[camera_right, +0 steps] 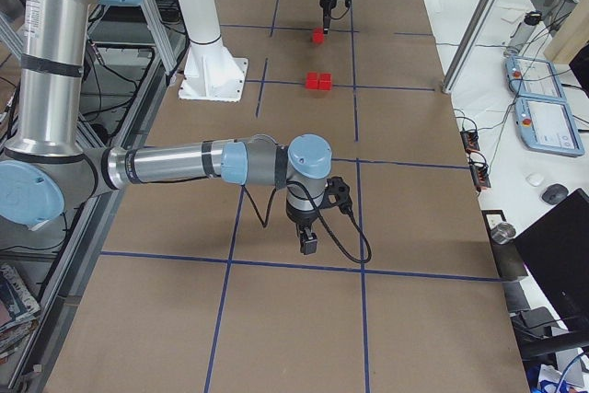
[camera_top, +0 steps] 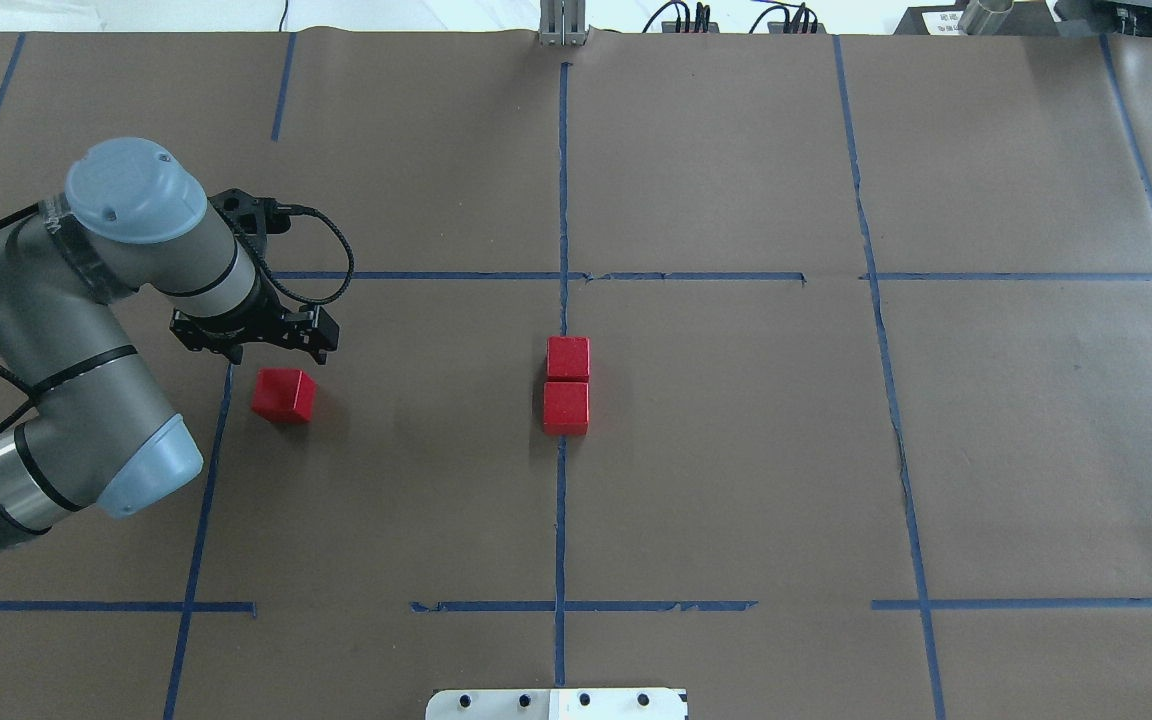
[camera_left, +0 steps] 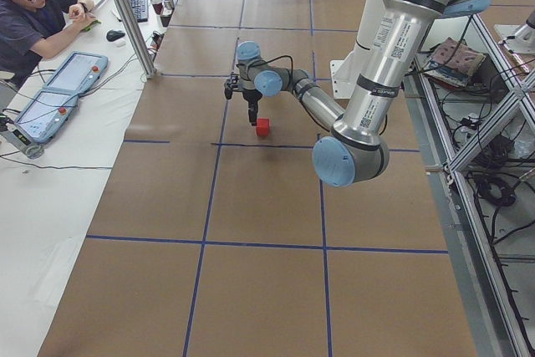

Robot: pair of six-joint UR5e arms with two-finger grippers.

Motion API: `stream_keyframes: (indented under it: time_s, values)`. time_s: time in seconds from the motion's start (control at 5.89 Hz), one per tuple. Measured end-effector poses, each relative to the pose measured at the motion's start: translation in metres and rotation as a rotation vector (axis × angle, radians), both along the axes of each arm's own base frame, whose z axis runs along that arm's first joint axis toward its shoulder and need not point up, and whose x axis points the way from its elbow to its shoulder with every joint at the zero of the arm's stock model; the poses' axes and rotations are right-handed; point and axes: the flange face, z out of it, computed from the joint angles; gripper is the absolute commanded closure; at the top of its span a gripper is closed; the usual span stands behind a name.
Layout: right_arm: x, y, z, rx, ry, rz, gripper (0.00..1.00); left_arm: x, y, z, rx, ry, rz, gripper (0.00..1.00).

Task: Form red blocks into L shape at center
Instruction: 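Lower the left gripper and grasp the last red cube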

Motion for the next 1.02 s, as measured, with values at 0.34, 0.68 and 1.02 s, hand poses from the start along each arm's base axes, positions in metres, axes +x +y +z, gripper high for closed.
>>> stream_keyframes:
  time_s: [0.34, 0.68, 1.02]
  values:
    - [0.000, 0.000, 0.003, -0.004, 0.000, -0.002, 0.00, 0.015, 0.010, 0.006, -0.011, -0.010, 0.025, 0.00]
    - [0.000, 0.000, 0.003, -0.005, 0.000, -0.002, 0.00, 0.025, 0.016, 0.013, -0.017, -0.022, 0.044, 0.00]
    - [0.000, 0.000, 0.003, -0.005, 0.000, -0.002, 0.00, 0.028, 0.015, 0.021, -0.025, -0.035, 0.048, 0.00]
